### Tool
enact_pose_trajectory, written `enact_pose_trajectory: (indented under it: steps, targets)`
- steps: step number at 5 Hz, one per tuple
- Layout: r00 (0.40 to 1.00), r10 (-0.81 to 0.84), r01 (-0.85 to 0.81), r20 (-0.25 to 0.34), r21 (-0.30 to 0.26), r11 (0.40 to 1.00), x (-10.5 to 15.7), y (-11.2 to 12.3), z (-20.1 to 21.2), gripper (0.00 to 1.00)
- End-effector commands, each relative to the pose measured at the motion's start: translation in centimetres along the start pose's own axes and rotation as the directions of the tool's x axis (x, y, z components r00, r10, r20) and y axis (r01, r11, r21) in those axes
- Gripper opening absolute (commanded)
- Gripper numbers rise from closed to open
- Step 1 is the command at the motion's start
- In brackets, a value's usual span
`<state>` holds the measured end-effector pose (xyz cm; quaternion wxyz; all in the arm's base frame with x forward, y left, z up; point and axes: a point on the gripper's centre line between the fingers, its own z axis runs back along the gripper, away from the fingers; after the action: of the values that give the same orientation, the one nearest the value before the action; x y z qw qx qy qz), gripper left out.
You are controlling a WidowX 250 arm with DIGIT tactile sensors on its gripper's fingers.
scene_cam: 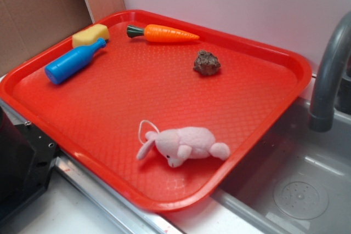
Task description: Grab the pink bunny.
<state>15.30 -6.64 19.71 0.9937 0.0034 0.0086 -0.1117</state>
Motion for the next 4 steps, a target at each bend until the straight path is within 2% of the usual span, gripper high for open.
enact_pose_trajectory:
  steps: [1, 2, 3, 4]
  targets:
    - [0.876, -0.479, 0.468, 0.066, 0.133, 0.874, 2.5, -10.3, -3.5, 1.0]
    - [0.728, -0.679, 0.668, 0.095, 0.121, 0.734, 2.2, -10.7, -6.6, 1.0]
    - [0.625, -0.763, 0.776, 0.164, -0.028, 0.63, 1.9, -10.5, -8.2, 1.0]
    - [0.675, -0.722, 0.732, 0.149, -0.011, 0.682, 1.9, -9.1, -9.1, 1.0]
